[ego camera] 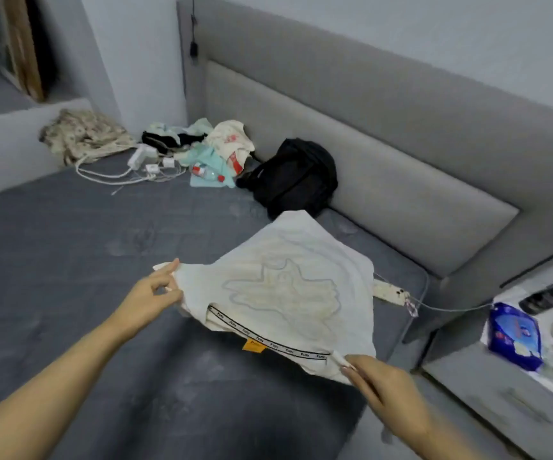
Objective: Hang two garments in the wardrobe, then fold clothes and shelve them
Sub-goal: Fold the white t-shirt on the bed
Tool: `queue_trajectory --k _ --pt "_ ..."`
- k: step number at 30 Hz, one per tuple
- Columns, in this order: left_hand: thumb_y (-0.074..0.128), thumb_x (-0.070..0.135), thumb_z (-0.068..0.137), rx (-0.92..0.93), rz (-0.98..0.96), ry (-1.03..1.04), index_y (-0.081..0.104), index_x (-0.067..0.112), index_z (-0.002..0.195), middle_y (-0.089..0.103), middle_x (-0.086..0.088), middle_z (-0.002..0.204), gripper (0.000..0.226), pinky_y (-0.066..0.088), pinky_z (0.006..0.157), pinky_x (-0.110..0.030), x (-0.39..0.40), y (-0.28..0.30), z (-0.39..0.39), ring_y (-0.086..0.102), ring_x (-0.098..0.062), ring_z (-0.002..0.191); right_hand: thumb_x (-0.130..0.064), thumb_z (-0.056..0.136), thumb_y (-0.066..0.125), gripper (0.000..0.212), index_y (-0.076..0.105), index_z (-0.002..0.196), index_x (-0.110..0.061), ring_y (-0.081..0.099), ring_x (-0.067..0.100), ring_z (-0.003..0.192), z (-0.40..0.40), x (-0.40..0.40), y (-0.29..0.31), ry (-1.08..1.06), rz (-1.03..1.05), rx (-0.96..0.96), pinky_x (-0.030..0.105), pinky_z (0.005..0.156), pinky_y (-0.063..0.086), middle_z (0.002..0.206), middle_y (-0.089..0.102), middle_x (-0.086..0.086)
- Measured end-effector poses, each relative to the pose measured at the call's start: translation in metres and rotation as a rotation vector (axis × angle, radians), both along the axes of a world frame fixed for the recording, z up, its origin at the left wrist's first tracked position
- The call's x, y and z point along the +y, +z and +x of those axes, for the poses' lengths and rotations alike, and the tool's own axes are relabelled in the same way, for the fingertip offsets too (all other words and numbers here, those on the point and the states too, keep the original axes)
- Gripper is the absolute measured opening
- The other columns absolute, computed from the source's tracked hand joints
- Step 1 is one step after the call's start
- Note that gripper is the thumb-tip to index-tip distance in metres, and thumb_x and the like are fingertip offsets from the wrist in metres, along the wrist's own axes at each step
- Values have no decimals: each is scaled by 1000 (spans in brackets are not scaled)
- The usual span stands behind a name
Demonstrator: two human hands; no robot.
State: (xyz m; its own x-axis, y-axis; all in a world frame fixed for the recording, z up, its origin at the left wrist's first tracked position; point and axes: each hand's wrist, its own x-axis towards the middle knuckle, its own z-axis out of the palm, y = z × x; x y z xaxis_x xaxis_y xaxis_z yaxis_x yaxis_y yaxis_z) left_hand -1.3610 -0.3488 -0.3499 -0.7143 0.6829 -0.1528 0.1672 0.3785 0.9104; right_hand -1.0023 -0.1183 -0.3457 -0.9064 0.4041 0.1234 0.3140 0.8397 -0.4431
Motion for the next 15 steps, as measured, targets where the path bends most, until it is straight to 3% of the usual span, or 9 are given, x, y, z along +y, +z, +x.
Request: queue_trajectory --k 4,7,11,14,15 --pt "69 -4 81 -14 -260 -19 59 -6 71 37 7 149 14 28 103 -19 -69 -123 8 40 -9 134 -2 80 75 31 73 109 -12 67 14 75 18 -72 -121 127 -126 -195 15 66 44 83 69 -1" --pt "69 -7 80 48 -394 -65 61 -3 72 42 -6 148 12 23 101 -3 -121 -203 13 39 -15 136 4 74 79 46 71 116 -13 68 15 77 25 -116 -196 201 -150 -326 16 66 48 87 69 1" --pt "66 1 88 70 -547 -248 59 11 77 40 -12 150 16 26 102 -12 -159 -276 25 41 -23 137 11 56 87 52 74 105 -5 72 20 75 23 -154 -261 251 -136 -400 22 59 56 85 72 8" --pt "64 4 90 -2 -454 54 61 5 92 48 -13 141 3 30 101 -16 -161 -311 39 49 -23 127 10 61 83 46 73 104 -1 72 30 84 26 -171 -290 210 -121 -505 33 65 59 91 71 13" --pt "65 7 90 -40 -389 209 59 3 103 49 -13 133 15 36 101 -20 -158 -316 42 52 -22 119 6 62 83 45 72 105 -2 71 31 85 26 -176 -295 202 -97 -528 35 68 59 92 71 13"
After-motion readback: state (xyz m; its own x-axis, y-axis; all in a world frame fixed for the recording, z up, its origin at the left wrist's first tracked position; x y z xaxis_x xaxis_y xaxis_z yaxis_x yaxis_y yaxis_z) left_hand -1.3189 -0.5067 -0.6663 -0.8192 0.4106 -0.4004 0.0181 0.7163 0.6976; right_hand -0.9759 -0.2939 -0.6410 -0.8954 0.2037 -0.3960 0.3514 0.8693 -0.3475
